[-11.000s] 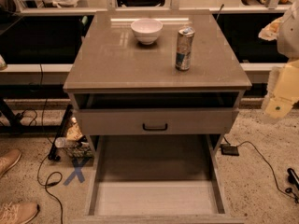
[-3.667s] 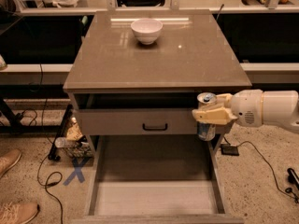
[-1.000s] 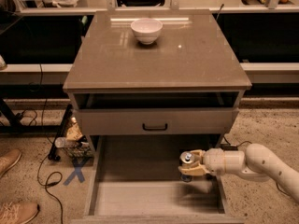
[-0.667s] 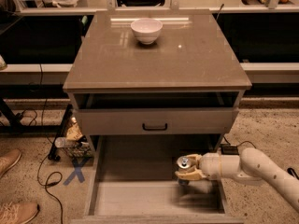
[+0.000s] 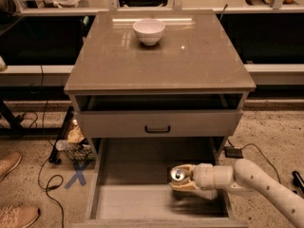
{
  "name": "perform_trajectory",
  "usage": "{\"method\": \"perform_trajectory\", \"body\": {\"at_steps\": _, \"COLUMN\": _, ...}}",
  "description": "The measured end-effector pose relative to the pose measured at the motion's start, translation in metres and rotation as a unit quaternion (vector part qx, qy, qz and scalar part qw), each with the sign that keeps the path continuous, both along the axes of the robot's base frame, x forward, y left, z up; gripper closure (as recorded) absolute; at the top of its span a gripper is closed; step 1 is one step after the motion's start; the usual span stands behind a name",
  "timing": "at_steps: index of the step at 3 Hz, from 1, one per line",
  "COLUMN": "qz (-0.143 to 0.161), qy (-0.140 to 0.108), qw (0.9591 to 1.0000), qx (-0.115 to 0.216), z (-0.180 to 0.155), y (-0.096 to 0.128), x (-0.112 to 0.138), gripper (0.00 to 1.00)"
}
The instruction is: Place redbull can into middle drawer
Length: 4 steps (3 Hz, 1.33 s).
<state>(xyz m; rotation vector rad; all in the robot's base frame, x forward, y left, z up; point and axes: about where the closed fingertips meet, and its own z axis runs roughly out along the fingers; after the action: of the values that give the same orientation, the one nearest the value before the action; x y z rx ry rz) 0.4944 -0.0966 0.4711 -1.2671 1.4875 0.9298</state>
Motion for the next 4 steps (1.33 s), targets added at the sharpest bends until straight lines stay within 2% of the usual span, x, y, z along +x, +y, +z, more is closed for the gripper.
{"method": "perform_trajectory", "body": {"at_steps": 2, "qz": 0.01, "qy": -0.018, "qw": 0.9998, "qx": -0.001, "z": -0.023, "y": 0.015, "x": 0.005, "gripper": 1.0}}
{"method": "perform_trajectory", "body": {"at_steps": 3, "qz": 0.009, "qy": -0.02, "qw": 0.9998, "qx": -0.001, "z": -0.029, "y": 0.017, "x": 0.008, "gripper": 0.81}}
{"method": "perform_trajectory", "body": {"at_steps": 4, "qz": 0.008, "qy": -0.017, "qw": 0.9998, "qx": 0.003, "z": -0.033, "y": 0.016, "x": 0.01, "gripper": 0.58}}
